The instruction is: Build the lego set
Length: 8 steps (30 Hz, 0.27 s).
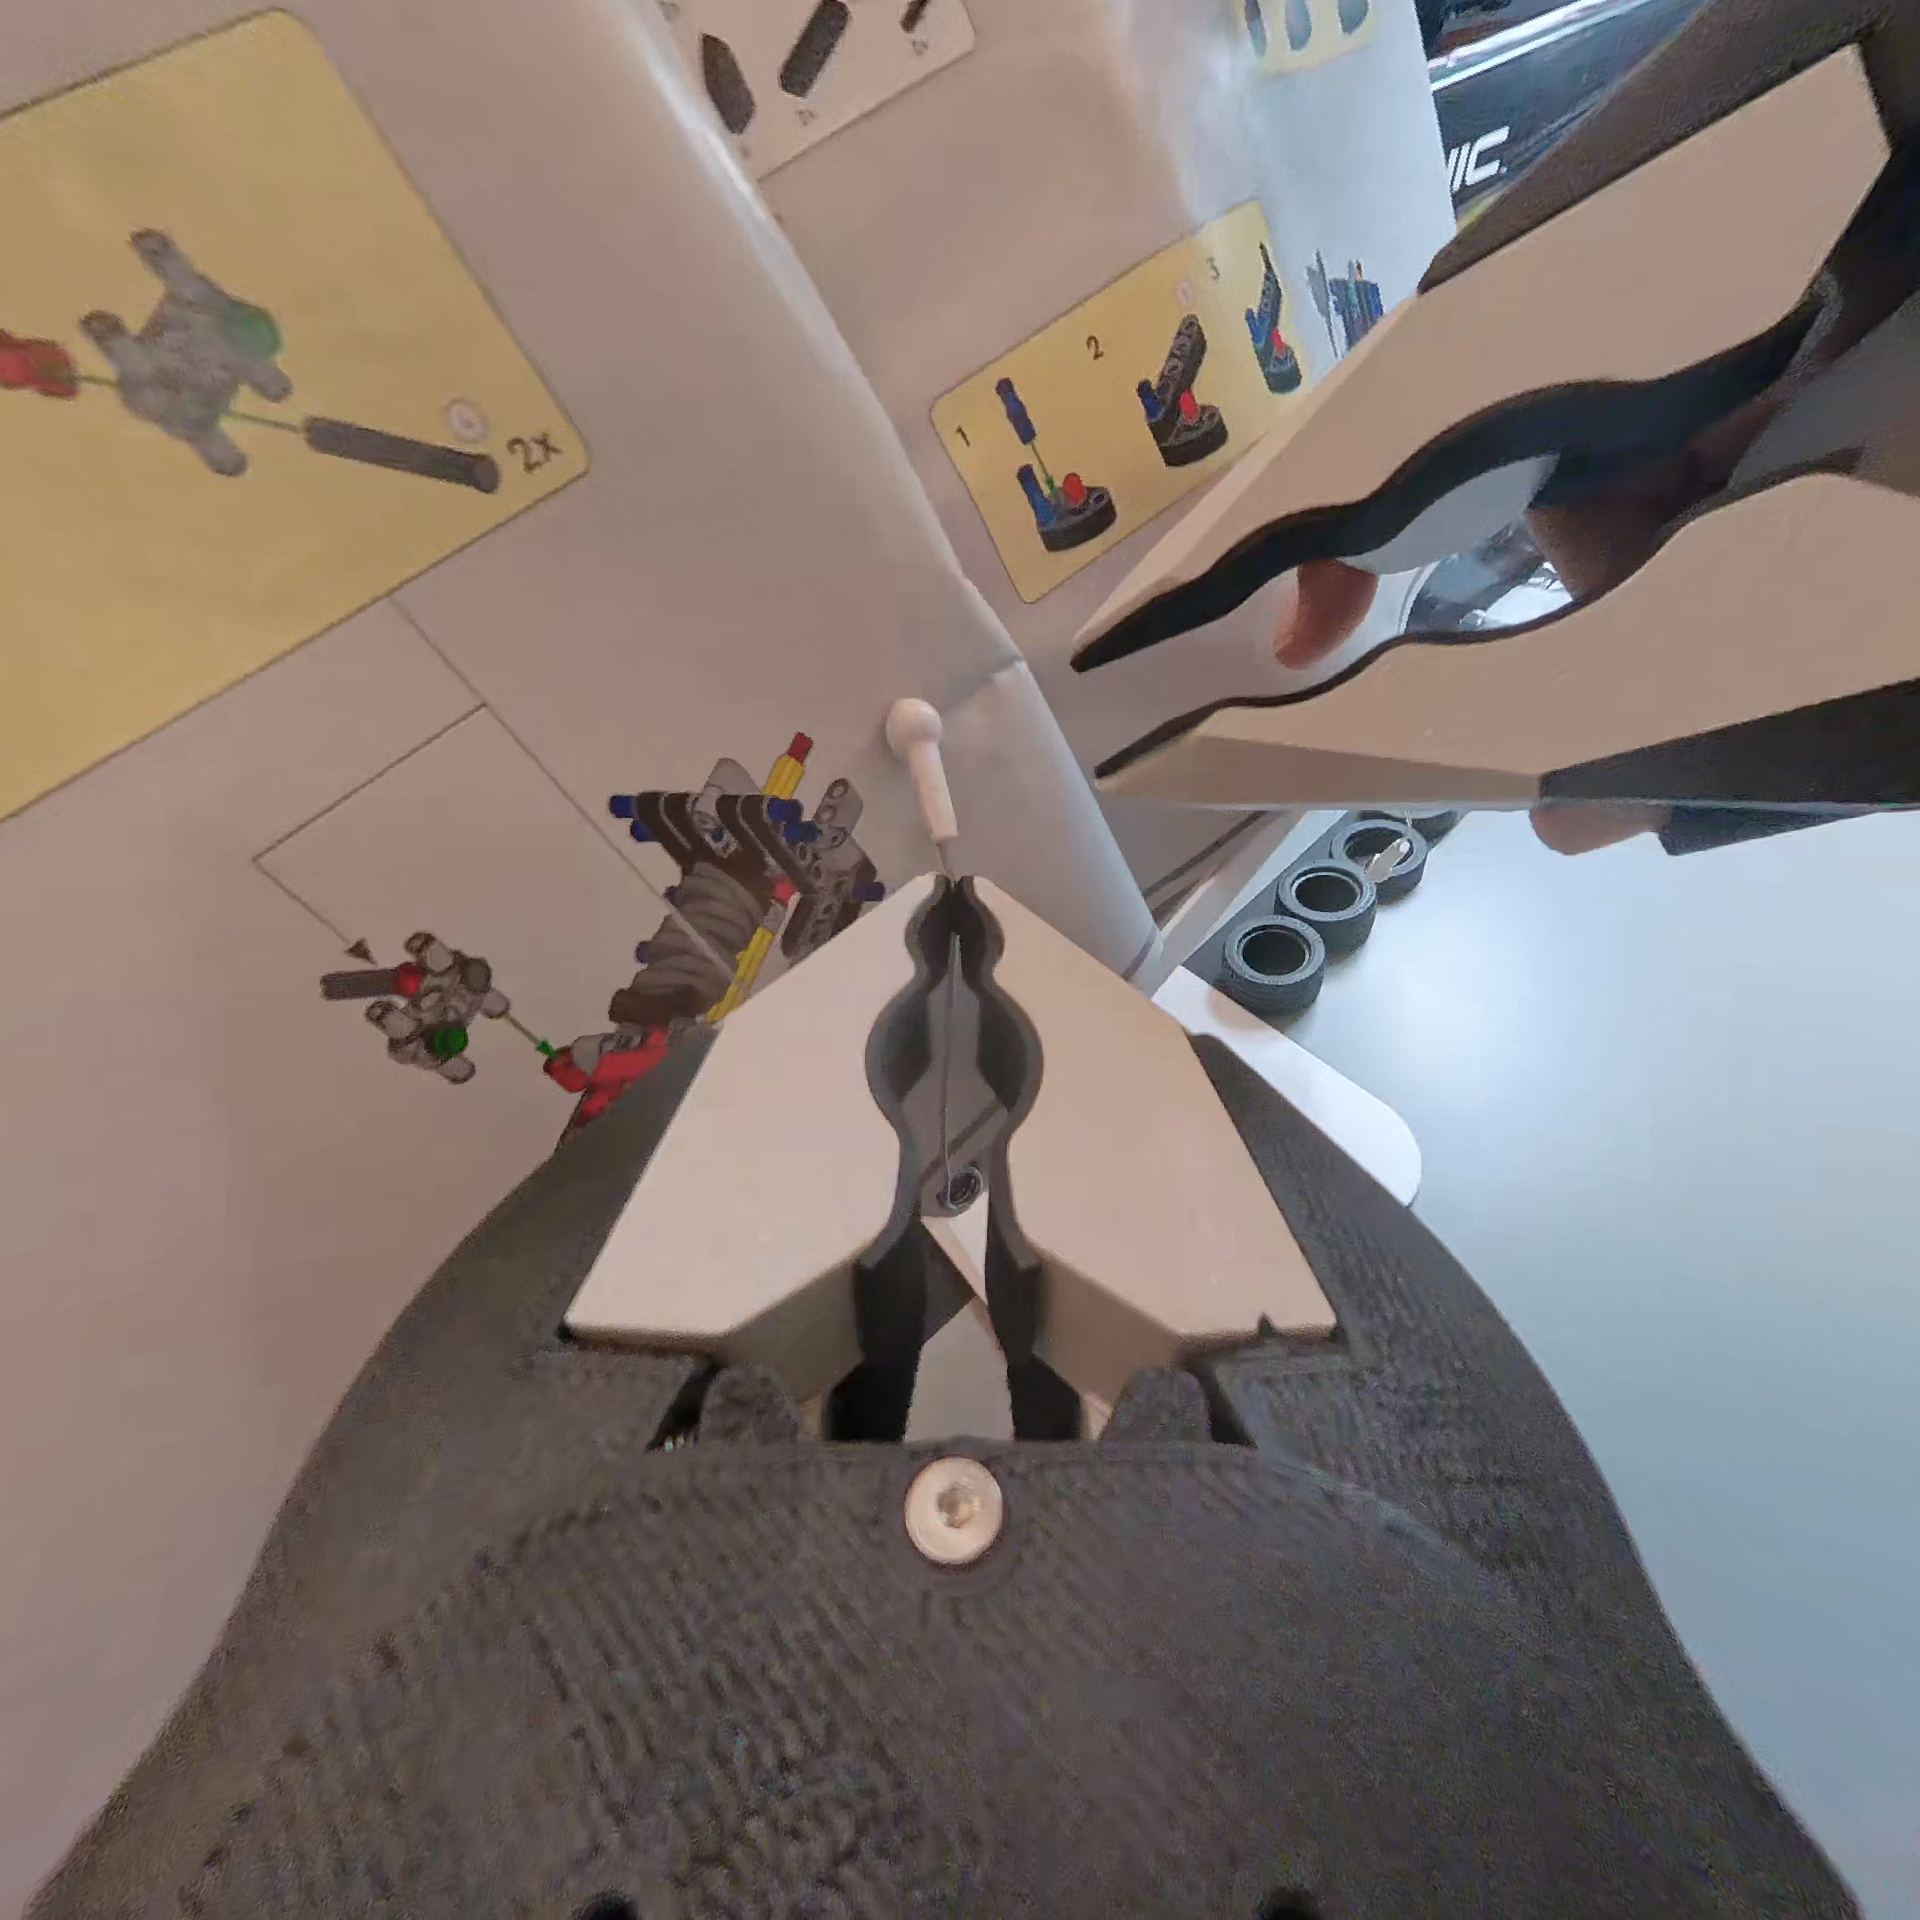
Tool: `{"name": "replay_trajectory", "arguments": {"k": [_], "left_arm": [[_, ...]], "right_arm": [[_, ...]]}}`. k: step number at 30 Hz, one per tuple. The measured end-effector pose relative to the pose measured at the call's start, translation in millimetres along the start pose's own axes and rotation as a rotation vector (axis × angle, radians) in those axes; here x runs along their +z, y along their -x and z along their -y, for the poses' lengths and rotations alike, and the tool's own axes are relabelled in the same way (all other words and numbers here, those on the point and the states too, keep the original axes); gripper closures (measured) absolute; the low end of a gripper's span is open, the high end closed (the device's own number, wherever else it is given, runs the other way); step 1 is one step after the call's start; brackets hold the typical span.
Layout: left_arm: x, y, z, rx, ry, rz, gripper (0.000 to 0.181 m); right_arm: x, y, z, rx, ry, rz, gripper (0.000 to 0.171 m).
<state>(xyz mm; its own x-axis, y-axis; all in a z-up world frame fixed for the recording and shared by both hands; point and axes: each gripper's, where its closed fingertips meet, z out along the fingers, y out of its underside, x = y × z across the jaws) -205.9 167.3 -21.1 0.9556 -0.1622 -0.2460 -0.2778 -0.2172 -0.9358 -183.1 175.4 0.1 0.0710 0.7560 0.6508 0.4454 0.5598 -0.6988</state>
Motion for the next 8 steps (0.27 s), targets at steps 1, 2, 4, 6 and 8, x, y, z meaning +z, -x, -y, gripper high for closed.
{"name": "replay_trajectory", "arguments": {"k": [1, 2, 4, 6, 8], "left_arm": [[1, -2, 0, 0.019, 0.004, 0.001, 0.181], [2, -5, -1, 0.043, 0.007, -0.001, 0.181], [4, -12, -3, 0.123, 0.026, -0.007, 0.181], [7, -17, -6, 0.226, 0.067, 0.002, 0.181], [9, -17, -8, 0.274, 0.11, 0.012, 0.181]], "right_arm": [[1, 2, -7, -0.008, 0.014, 0.001, 0.154], [5, 7, -14, -0.016, 0.033, 0.011, 0.153], [15, 18, -24, -0.033, 0.067, 0.019, 0.147], [18, 19, -21, -0.044, 0.052, -0.009, 0.148], [18, 19, -21, -0.001, 0.043, 0.003, 0.148]]}}
